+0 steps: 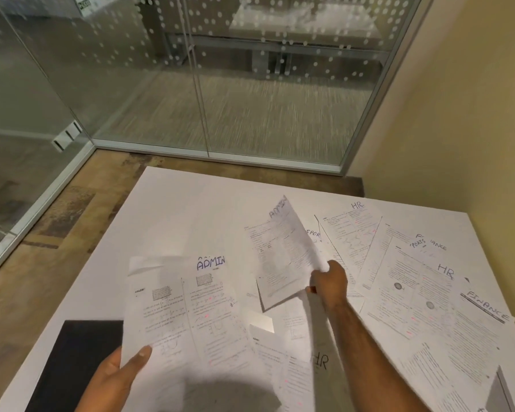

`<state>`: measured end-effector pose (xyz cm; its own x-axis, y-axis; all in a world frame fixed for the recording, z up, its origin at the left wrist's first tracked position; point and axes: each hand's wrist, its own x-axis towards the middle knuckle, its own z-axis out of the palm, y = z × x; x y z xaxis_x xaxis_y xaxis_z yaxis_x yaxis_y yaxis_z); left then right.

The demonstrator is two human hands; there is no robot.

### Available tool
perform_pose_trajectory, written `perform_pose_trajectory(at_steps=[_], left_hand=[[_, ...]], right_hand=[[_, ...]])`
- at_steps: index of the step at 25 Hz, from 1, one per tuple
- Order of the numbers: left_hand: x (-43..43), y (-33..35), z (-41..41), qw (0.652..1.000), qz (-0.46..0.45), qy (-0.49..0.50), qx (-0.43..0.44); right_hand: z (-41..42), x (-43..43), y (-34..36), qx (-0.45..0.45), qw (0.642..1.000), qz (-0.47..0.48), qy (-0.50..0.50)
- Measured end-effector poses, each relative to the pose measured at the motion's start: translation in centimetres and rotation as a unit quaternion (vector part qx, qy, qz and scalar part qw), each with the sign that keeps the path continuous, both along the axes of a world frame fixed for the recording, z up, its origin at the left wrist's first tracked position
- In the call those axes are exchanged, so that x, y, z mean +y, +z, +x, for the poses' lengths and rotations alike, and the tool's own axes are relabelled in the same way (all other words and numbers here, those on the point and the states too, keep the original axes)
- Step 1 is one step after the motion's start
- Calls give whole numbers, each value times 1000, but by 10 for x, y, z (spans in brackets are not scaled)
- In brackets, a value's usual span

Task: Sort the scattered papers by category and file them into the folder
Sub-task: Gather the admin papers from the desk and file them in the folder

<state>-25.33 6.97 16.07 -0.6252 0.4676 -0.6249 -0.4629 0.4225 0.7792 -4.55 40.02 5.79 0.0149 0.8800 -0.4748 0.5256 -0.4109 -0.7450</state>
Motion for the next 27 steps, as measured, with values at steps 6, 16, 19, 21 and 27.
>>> perform_pose_trajectory(at_steps=[6,16,19,21,27], left_hand=[[13,-5,49,999,21,-43,-6],[48,20,168,986,123,-102,-40],[50,32,189,982,124,-145,-21],[47,38,197,980,108,-165,12],[34,44,216,965,119,-228,51]], right_hand=[[140,-93,104,242,954,-49,-173],[227,-212,124,150,981,-45,-116],[240,-225,134,106,993,-17,-40],[249,-230,143,103,995,-6,6],[282,-187,148,191,979,-51,54]])
